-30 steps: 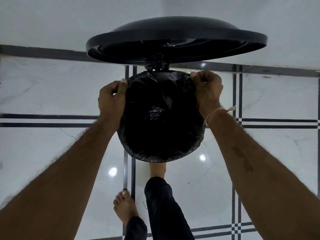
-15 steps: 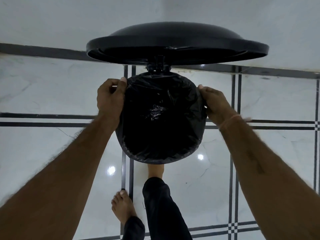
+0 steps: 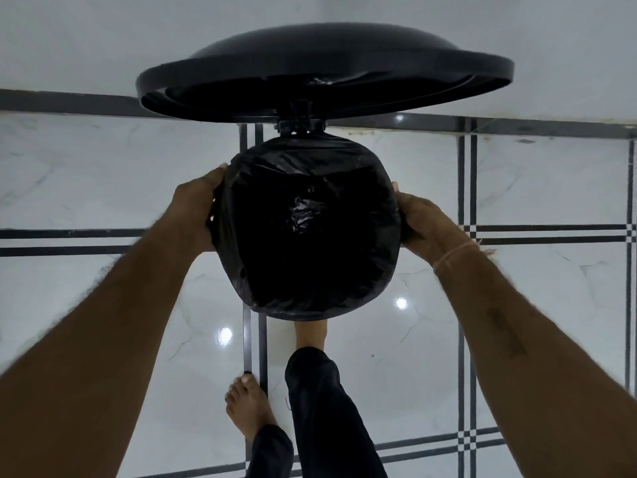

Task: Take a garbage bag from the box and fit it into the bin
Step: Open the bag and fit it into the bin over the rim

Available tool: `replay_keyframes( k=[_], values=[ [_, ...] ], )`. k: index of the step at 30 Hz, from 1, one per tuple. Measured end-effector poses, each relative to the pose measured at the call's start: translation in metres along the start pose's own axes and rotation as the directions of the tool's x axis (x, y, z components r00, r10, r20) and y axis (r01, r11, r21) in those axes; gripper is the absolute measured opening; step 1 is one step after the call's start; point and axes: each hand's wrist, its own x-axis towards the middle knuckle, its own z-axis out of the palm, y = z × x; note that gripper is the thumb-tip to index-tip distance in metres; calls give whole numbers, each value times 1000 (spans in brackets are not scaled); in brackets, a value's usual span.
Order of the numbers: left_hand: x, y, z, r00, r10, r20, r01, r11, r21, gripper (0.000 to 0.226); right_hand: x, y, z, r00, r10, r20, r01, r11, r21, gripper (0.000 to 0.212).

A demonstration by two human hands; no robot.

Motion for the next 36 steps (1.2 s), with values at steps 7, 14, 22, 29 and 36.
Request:
replay_keyframes(
  k=[7, 14, 22, 29, 36],
  values=[
    [-5, -25, -10, 989, 146, -28, -147, 989, 0, 33, -22, 11, -5, 998, -54, 14, 55, 994, -92, 63],
    [-6, -29, -9, 995, 96, 9, -96, 995, 23, 40, -23, 4, 3, 999, 22, 29, -23, 998, 53, 54],
    [-18, -54, -7, 992, 117, -45, -120, 991, -55, 33, -29, 15, 3, 999, -24, 45, 19, 993, 119, 50],
    [-26, -59, -8, 990, 51, -130, -72, 984, -164, 20, -31, 17, 9, 990, -20, -139, 47, 981, 190, 41],
    [-64, -94, 2, 988, -40, -147, -21, 920, -391, 45, -75, 72, 22, 973, 153, -171, -71, 910, 409, 35]
  ],
)
